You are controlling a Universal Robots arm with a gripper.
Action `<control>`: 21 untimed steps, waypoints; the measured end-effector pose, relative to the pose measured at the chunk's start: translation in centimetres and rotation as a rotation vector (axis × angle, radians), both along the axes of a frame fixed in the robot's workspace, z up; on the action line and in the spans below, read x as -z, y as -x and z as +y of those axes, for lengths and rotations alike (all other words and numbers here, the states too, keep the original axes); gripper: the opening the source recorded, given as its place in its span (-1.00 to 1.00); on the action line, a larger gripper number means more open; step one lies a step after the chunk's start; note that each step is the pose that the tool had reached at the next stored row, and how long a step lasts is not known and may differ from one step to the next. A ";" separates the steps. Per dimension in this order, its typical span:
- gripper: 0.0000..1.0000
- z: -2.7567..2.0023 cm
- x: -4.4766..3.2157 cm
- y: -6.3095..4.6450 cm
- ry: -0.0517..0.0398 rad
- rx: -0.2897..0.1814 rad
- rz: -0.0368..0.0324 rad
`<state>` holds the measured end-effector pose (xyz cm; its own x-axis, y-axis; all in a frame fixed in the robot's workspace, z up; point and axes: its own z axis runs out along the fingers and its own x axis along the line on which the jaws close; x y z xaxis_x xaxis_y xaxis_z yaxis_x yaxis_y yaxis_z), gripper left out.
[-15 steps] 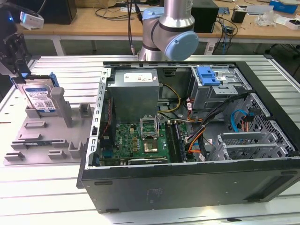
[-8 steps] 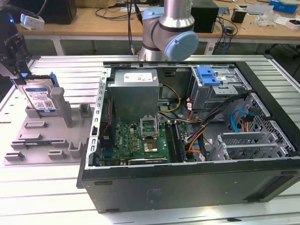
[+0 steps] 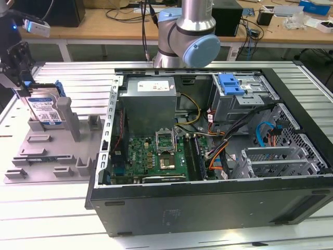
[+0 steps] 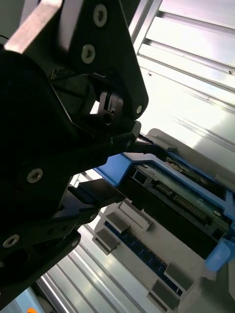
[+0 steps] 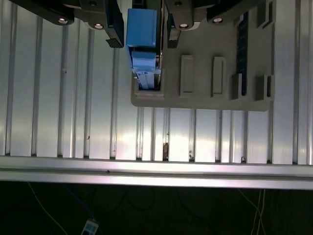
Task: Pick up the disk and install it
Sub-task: 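Pick up the disk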
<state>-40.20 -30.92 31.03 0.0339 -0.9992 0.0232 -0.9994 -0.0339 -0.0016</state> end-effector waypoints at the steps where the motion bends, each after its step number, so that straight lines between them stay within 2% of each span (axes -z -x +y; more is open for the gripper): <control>1: -0.04 0.00 0.09 0.0 -0.0005 0.000 0.0001; 9: -0.04 0.00 0.73 0.0 -0.0037 0.000 0.0001; 21: -0.04 -0.03 1.03 0.0 -0.0038 0.000 0.0001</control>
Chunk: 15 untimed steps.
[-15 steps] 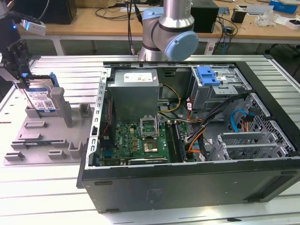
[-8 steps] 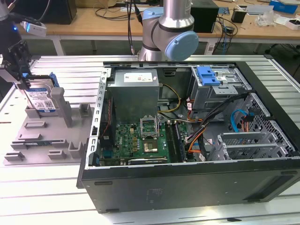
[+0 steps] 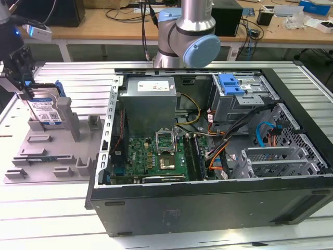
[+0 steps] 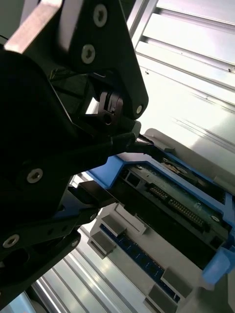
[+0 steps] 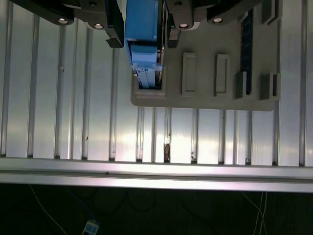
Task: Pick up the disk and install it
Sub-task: 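Pick up the disk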
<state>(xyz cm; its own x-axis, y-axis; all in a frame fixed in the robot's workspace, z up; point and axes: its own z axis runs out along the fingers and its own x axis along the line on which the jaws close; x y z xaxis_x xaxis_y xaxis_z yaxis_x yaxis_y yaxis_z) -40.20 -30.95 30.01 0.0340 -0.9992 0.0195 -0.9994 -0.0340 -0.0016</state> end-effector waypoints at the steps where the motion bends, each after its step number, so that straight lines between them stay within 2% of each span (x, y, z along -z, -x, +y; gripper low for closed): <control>1: -0.04 0.00 0.02 0.0 0.0000 0.000 0.0001; 15: -0.04 0.00 0.32 0.0 0.0000 0.000 0.0004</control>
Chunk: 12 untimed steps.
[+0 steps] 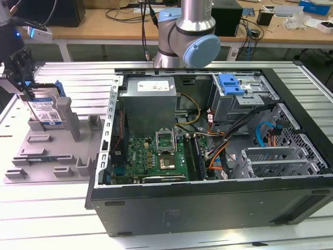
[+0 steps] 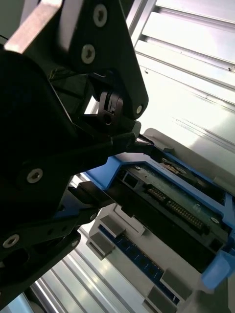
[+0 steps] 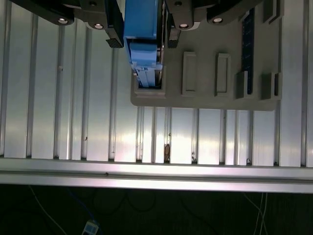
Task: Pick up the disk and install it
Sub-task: 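Pick up the disk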
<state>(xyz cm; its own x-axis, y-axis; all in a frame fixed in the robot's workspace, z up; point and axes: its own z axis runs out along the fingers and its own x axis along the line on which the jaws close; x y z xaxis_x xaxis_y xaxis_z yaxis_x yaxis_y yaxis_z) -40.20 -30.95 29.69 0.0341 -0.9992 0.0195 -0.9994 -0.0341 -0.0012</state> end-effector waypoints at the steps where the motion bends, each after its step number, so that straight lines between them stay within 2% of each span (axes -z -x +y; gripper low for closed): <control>1: -0.04 0.00 0.03 0.0 0.0000 0.000 0.0001; 8: -0.07 0.00 0.10 0.0 0.0000 0.000 0.0002; 9: -0.22 0.00 0.11 0.0 -0.0001 0.000 0.0001; 12: -0.22 0.00 0.15 0.0 0.0000 0.000 0.0002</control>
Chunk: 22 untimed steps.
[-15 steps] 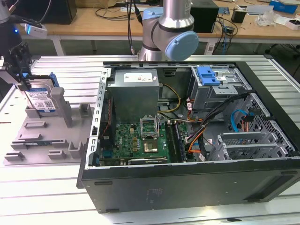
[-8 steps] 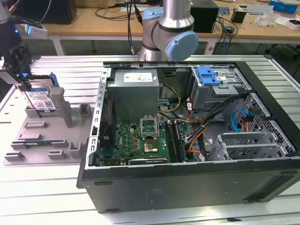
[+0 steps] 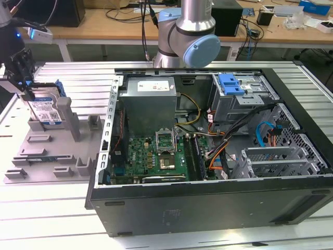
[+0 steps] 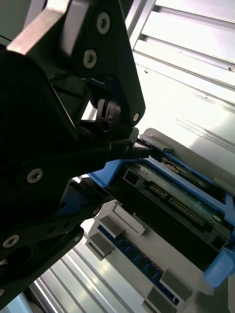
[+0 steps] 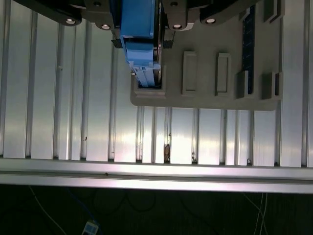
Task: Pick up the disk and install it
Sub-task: 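Pick up the disk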
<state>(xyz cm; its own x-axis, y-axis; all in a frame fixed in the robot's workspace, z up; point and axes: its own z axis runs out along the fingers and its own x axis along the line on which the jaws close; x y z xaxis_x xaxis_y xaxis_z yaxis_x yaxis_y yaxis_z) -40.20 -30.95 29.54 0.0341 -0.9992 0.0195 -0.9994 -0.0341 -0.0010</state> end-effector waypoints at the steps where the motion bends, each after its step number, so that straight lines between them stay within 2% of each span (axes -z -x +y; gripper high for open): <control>1: -0.22 0.00 0.01 0.0 0.0000 0.000 0.0000; 22: -0.26 0.00 0.04 0.0 -0.0001 0.000 -0.0001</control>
